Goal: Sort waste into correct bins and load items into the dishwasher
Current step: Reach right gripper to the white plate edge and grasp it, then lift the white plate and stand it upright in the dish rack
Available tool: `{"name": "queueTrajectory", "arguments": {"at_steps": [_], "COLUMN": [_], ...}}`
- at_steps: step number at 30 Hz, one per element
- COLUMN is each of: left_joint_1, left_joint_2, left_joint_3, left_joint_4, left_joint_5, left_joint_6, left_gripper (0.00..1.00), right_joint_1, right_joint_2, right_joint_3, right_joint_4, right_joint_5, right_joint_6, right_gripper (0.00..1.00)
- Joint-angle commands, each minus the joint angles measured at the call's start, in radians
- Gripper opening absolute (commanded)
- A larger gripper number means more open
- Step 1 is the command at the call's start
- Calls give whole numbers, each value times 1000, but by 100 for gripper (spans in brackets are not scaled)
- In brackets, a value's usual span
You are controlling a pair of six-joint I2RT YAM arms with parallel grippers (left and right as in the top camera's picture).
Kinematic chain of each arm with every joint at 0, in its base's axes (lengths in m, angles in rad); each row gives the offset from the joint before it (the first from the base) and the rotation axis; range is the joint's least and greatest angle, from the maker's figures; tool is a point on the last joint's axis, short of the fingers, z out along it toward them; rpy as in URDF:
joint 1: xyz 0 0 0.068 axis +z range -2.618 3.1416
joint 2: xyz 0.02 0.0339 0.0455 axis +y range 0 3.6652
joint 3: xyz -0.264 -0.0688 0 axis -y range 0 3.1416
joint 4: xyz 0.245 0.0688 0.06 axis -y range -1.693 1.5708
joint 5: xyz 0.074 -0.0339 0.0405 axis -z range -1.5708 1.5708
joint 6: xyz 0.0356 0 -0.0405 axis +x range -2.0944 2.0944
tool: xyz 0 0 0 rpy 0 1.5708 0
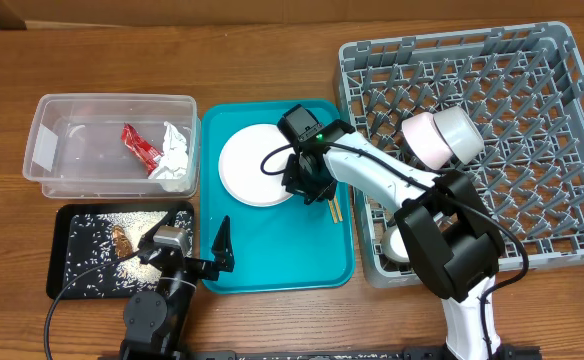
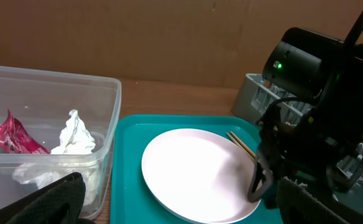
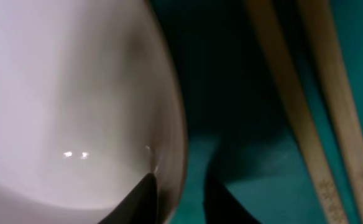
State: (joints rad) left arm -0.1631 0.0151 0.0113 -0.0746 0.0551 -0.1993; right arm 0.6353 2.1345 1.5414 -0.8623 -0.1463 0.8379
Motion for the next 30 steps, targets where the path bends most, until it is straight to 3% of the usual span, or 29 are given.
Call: {"name": "queueTrajectory", "arguments": {"at_steps": [1,2,10,16,24,26,30], "left_joint_1": [6,6,6,6,6,6,6], "left_joint_2": [-10,-10,-10,-10,-10,-10,-10], "left_joint_3": [-6,-6,-6,-6,-6,-6,-6], "left_joint_4": [1,1,1,1,1,1,1], "left_joint_5": [-11,-10,-11,-11,-11,-11,-10], "left_joint_6": [20,20,20,20,20,20,20], "left_gripper": [100,100,100,100,100,100,100], "right_joint_1": [-1,-2,-37,-72,-108,-136,-185], "right_joint_2": [8,8,-31,-221,-560,-616,-601], "right_joint_3": [-3,-3,-1,36,51,51,43], "right_joint_4": [8,8,-79,-85,-113,-124,-142], "right_joint_5": [-24,-23,90,219,801,1027,1139], "right_joint_6": [34,35,66,-168,-192,-193,-219], "right_gripper": [10,4,4,4,4,4,4]}}
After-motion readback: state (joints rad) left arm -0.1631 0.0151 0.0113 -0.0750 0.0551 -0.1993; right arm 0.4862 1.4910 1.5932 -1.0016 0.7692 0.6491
